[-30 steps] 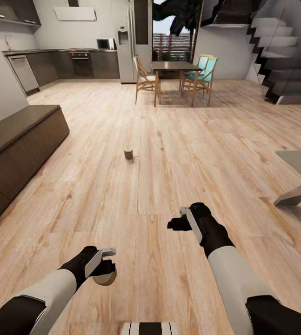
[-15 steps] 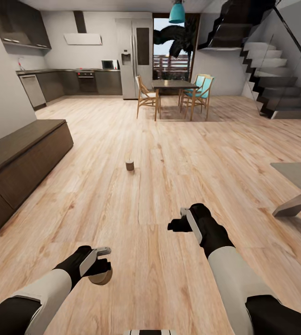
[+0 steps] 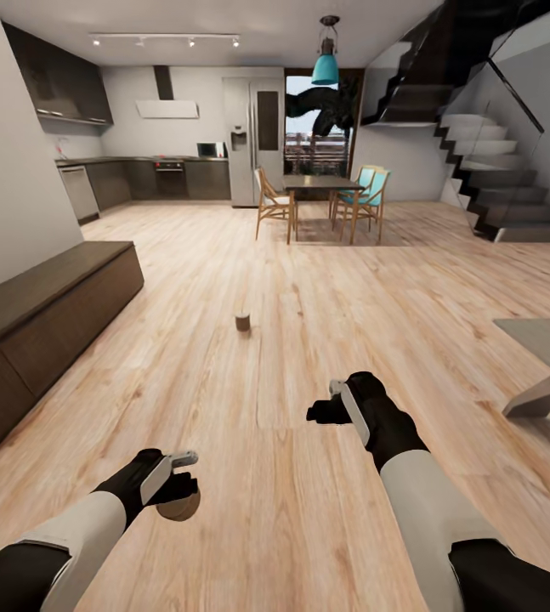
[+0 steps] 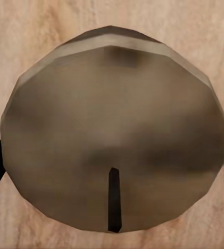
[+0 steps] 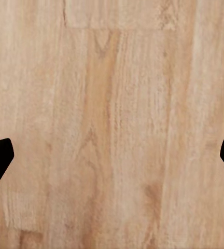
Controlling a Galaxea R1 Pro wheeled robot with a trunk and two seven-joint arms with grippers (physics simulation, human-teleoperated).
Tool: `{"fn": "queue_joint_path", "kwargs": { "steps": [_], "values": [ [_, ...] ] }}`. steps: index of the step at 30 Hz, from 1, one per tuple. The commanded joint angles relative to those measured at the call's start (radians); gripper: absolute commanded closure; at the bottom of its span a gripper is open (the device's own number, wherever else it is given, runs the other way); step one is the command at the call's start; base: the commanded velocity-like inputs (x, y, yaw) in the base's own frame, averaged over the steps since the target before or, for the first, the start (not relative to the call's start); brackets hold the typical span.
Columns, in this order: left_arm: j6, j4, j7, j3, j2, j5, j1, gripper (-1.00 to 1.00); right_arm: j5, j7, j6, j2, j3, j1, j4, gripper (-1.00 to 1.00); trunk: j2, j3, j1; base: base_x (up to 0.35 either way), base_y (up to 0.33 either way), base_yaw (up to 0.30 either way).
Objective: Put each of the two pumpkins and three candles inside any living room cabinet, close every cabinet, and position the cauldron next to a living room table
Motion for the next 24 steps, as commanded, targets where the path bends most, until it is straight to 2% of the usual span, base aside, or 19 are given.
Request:
{"fn": "queue_joint_path", "kwargs": {
  "steps": [1, 6, 18, 24],
  "values": [
    [0.005, -0.002, 0.007, -0.007, 0.001, 0.01, 0.0, 1.0, -0.002, -0.001, 0.004, 0.0, 0.001, -0.001, -0.001, -1.0, 0.0, 0.003, -0.001, 0.0, 0.0, 0.015],
    [0.005, -0.002, 0.008, -0.005, 0.001, 0.01, 0.0, 1.0, -0.001, -0.002, -0.021, 0.001, 0.002, 0.0, 0.0, -1.0, 0.001, 0.026, -0.003, 0.0, 0.0, 0.109],
    [0.005, -0.002, 0.008, -0.004, -0.001, 0.011, 0.0, 1.0, -0.001, -0.002, -0.033, 0.0, 0.003, 0.0, 0.0, -1.0, 0.004, 0.084, -0.008, 0.0, 0.0, 0.204],
    [0.005, -0.002, 0.007, -0.005, -0.002, 0.012, 0.0, 1.0, -0.001, -0.002, -0.032, -0.001, 0.001, 0.0, 0.001, -1.0, 0.004, 0.09, -0.008, 0.0, 0.0, 0.223]
  ]
}}
